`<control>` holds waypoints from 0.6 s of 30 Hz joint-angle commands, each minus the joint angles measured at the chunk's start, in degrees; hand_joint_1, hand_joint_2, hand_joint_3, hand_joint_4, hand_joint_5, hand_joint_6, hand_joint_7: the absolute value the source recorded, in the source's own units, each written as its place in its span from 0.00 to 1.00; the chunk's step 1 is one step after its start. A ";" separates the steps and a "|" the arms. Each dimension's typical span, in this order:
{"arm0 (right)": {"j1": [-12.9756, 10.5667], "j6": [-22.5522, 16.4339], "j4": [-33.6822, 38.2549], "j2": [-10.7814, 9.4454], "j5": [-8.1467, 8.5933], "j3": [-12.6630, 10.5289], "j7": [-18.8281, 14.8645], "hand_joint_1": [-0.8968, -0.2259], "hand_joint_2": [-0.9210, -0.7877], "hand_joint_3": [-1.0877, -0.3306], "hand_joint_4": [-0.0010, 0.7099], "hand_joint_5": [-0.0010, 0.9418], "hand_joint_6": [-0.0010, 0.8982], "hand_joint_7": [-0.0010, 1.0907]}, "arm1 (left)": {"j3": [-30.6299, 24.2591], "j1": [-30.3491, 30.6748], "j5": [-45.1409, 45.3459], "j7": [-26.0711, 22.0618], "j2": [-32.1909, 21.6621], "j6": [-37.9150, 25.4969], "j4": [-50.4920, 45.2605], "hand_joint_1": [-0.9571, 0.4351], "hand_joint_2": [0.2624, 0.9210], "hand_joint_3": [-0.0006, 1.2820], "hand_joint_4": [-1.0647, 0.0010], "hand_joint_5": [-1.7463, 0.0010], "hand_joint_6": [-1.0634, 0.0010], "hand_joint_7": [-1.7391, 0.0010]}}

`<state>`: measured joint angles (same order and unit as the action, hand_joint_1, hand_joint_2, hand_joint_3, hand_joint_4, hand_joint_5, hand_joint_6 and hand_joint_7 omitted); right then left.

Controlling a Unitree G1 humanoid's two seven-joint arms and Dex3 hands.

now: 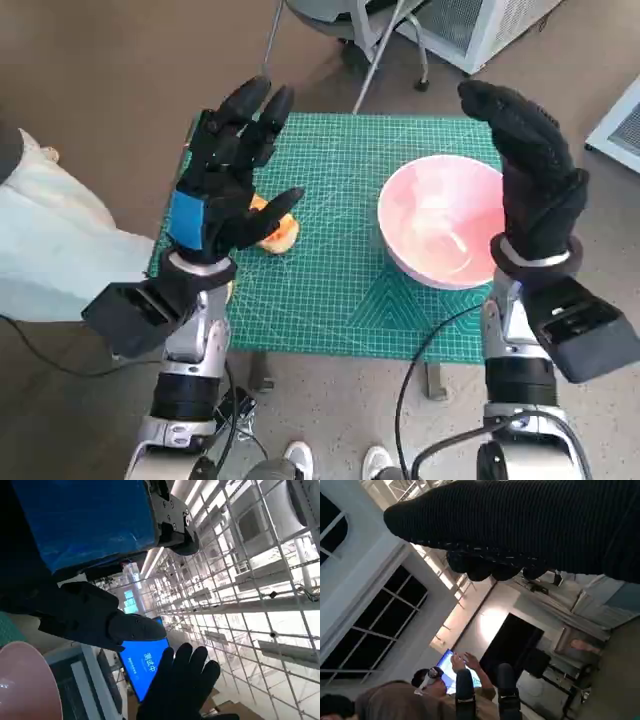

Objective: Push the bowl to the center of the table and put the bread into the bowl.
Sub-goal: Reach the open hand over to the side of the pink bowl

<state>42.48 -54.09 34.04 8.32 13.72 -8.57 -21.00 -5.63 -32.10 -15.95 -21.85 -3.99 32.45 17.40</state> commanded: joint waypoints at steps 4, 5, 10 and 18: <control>-1.24 -0.04 1.25 0.37 0.08 -0.28 -0.20 0.54 0.00 0.48 0.45 0.00 0.00 0.70 | -0.08 -0.11 0.44 -0.19 -0.34 0.64 0.49 0.52 1.00 0.13 0.67 1.00 0.86 0.70; -1.23 -0.05 1.31 0.38 0.12 -0.29 -0.22 0.54 0.00 0.48 0.45 0.00 0.00 0.70 | -0.07 -0.12 0.41 -0.21 -0.33 0.61 0.47 0.52 1.00 0.13 0.67 1.00 0.86 0.70; -1.33 0.04 1.24 0.42 0.25 -0.22 -0.37 0.53 0.00 0.48 0.45 0.00 0.00 0.70 | 0.03 -0.11 0.33 -0.27 -0.29 0.43 0.33 0.52 1.00 0.14 0.67 1.00 0.87 0.69; -1.52 0.22 1.06 0.44 0.30 -0.12 -0.46 0.53 0.00 0.48 0.45 0.00 0.00 0.70 | 0.33 0.03 0.58 -0.13 -0.20 0.08 -0.26 0.53 1.00 0.14 0.67 1.00 0.87 0.68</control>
<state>42.43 -54.14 34.45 8.65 13.74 -8.65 -21.03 -5.57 -32.10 -15.89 -21.88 -4.05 32.46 17.52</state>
